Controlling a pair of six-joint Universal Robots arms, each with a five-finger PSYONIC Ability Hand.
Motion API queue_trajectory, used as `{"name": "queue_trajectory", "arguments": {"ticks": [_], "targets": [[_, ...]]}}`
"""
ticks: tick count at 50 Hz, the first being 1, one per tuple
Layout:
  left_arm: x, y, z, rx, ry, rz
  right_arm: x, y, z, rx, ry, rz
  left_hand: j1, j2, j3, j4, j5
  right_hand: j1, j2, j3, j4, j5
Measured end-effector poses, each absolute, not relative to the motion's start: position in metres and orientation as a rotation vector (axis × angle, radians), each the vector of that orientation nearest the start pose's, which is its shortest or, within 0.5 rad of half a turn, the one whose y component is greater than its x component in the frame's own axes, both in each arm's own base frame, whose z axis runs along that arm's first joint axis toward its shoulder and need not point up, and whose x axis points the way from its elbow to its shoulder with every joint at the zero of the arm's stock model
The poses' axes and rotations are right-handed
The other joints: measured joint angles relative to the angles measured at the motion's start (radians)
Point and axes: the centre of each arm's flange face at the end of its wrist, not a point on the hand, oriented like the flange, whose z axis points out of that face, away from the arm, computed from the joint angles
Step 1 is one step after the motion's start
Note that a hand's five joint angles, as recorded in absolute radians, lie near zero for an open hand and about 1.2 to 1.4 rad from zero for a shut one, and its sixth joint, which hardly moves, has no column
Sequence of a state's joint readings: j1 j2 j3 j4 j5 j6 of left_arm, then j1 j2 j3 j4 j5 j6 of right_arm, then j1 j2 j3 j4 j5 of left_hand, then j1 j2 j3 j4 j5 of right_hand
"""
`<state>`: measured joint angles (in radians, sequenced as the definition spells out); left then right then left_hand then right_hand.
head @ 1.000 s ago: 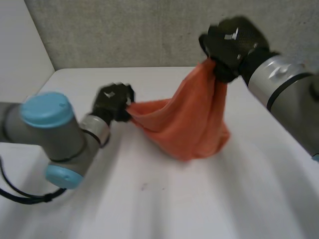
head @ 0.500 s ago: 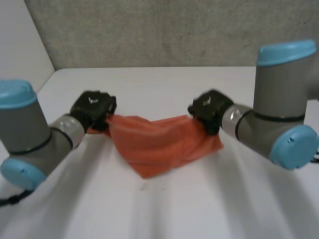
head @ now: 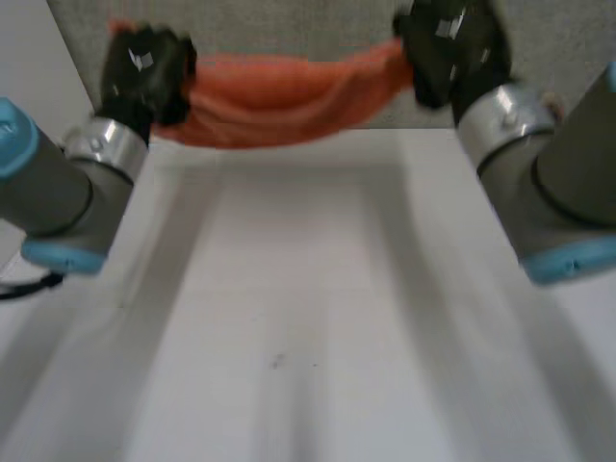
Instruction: Fold the laundry
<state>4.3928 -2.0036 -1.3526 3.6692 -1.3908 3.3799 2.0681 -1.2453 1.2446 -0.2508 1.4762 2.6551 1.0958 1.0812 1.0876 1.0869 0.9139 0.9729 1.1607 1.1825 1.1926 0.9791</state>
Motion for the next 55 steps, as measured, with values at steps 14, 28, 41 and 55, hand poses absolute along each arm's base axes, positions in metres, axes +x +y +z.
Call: {"name": "queue_trajectory", "arguments": {"ticks": [14,28,41,55], "targets": [[-0.261,-0.319,0.151,0.952,2.285,-2.165,0.306,-0.264,0.198,-1.258,2.057,-1.803,-0.502,-0.488,-0.494,-0.497,-0.506,0.0,0.01,0.0,0.0,0.0],[-0.246,-0.285,0.189,0.965,2.194,-2.188,0.312,-0.257,0.269,-1.109,1.882,-1.999,-0.801,-0.794,-0.8,-0.803,-0.813,0.0,0.01,0.0,0.0,0.0],[-0.234,-0.255,0.181,0.828,2.479,-2.088,0.32,-0.228,0.348,-0.949,1.655,-2.138,-0.749,-0.741,-0.748,-0.746,-0.742,0.0,0.01,0.0,0.0,0.0],[-0.238,-0.256,0.153,0.714,2.699,-1.989,0.327,-0.204,0.365,-0.947,1.609,-2.155,-0.568,-0.557,-0.564,-0.56,-0.564,0.0,0.01,0.0,0.0,0.0]]}}
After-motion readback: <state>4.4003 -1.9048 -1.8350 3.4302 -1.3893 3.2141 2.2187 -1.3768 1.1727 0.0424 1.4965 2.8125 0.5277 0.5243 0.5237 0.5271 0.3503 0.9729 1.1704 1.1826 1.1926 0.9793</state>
